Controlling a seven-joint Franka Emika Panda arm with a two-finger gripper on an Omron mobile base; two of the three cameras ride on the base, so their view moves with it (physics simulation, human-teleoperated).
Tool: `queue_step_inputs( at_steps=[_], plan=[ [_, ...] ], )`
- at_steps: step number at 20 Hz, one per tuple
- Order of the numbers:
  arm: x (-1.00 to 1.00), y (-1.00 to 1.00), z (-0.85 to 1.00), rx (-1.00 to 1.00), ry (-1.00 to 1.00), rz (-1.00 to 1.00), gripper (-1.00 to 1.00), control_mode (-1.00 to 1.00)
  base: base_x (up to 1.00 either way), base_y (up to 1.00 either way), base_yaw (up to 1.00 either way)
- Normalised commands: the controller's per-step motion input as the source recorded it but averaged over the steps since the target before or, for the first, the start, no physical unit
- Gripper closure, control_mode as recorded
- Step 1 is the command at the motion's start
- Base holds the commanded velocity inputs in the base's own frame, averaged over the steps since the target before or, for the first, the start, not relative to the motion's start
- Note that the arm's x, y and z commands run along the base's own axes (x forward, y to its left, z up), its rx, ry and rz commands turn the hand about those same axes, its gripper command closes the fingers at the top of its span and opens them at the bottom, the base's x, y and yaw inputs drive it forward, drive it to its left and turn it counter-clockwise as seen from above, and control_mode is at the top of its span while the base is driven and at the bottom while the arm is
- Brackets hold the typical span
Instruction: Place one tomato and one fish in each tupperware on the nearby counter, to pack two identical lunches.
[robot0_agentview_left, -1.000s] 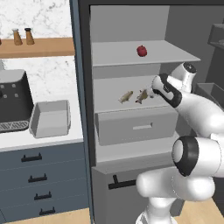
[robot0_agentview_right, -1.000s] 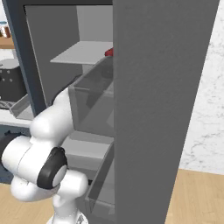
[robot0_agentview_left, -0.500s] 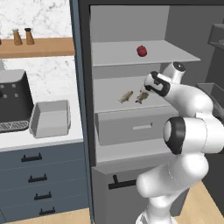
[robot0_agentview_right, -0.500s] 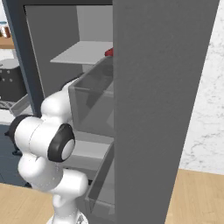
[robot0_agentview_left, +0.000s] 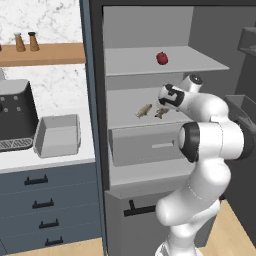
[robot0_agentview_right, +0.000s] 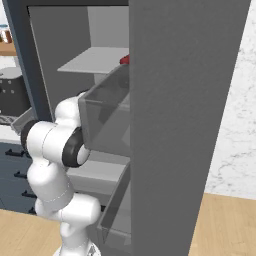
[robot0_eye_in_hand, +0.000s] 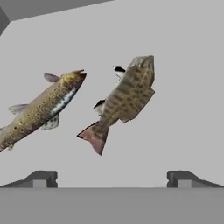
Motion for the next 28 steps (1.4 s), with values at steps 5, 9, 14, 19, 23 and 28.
queue_step_inputs(
  at_steps=[5, 9, 14, 19, 23, 28],
  plan=[
    [0.36, 0.02, -0.29, -0.05, 0.03, 0.0, -1.0, -1.0, 0.0, 0.0, 0.0],
    [0.39, 0.02, -0.17, 0.0, 0.0, 0.0, -1.0, -1.0, 0.0, 0.0, 0.0],
    [0.37, 0.0, -0.18, 0.0, 0.01, 0.0, -1.0, -1.0, 0.0, 0.0, 0.0],
    [0.39, 0.0, -0.22, 0.0, 0.04, 0.0, -1.0, -1.0, 0.0, 0.0, 0.0],
    [0.48, 0.0, -0.23, 0.0, 0.07, 0.0, -1.0, -1.0, 0.0, 0.0, 0.0],
    [0.46, 0.01, -0.31, -0.02, 0.07, 0.0, -1.0, -1.0, 0.0, 0.0, 0.0]
  ],
)
